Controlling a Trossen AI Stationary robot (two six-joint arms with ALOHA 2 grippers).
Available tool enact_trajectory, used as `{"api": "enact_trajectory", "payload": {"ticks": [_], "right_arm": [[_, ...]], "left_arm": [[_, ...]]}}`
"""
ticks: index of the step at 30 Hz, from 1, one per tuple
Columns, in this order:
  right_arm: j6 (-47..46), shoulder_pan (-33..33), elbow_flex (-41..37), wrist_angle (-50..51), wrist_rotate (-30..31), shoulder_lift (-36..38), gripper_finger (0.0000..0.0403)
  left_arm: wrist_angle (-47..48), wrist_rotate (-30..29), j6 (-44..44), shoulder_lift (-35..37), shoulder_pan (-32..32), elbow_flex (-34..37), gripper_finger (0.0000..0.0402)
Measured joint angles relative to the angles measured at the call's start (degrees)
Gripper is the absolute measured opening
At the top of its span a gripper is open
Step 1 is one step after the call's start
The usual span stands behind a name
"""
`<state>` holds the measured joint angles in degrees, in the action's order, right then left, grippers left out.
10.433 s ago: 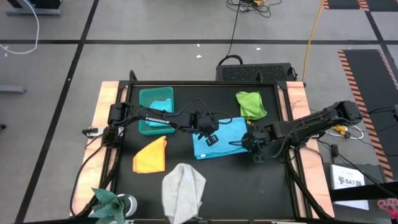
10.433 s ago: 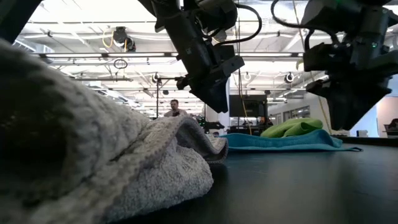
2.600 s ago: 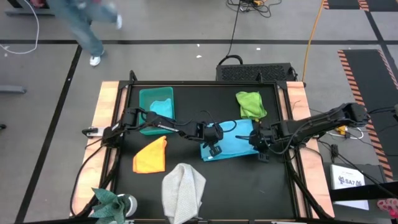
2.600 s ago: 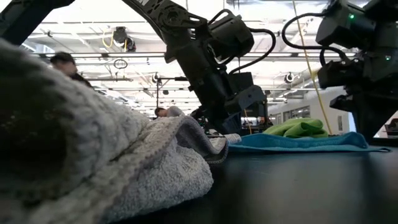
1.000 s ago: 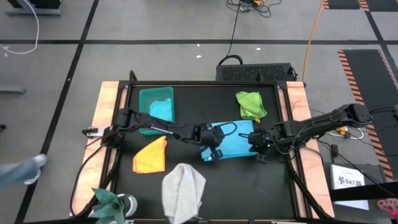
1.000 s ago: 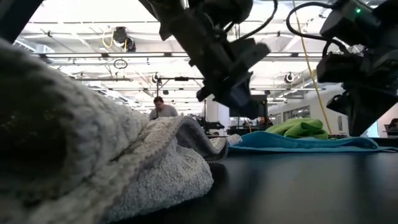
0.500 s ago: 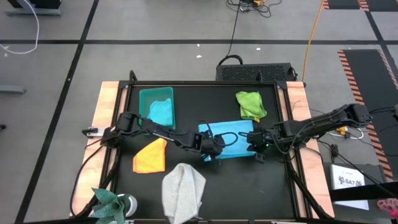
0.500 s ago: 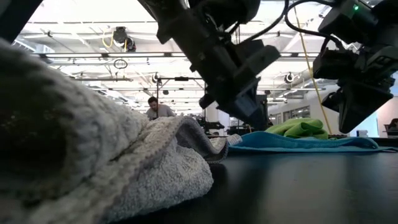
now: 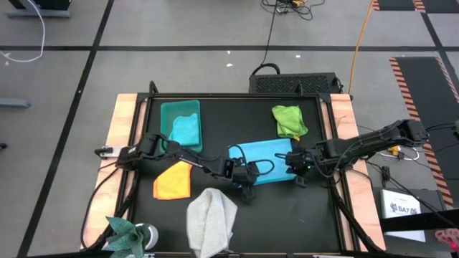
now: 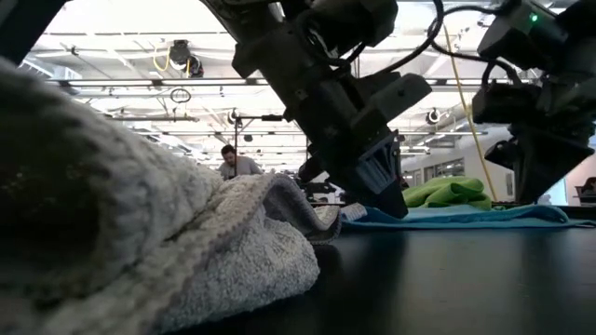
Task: Fold microfiber towels
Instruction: Fold the blue microfiber towel
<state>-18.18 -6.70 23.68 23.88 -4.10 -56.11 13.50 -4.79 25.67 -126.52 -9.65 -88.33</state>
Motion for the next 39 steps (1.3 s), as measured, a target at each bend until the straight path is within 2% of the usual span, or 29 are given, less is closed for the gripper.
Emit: {"api": "enact_trajectory", "payload": {"ticks": [7,15,18,25,30,35,39], "right_arm": [[0.9,0.0,0.0,3.9,0.1,-1.7,0.0000],[1.4,1.4,3.3,1.3,1.5,0.0,0.0000],[4.2,3.3,4.9,0.8,1.3,0.4,0.0000],[8.4,8.6,5.6,1.0,1.1,-0.7,0.0000],[12.6,12.9,5.6,-0.7,3.3,-2.7,0.0000],[14.7,18.0,5.6,-0.7,4.0,-4.1,0.0000],[10.6,20.5,5.9,-0.1,0.6,-3.2,0.0000]], "left_arm": [[0.7,-1.7,0.1,0.8,0.4,0.0,0.0008],[2.8,-13.5,-3.9,7.7,0.9,0.0,0.0009],[5.9,-15.9,-4.7,8.8,2.1,-0.1,0.0013],[16.0,-11.9,-0.1,8.1,5.2,0.0,0.0003],[16.4,-12.2,-0.7,8.0,6.3,0.0,0.0013],[16.8,-12.2,-1.3,7.7,7.5,0.0,0.0003],[16.3,-10.8,-2.4,7.6,8.5,0.0,0.0010]]}}
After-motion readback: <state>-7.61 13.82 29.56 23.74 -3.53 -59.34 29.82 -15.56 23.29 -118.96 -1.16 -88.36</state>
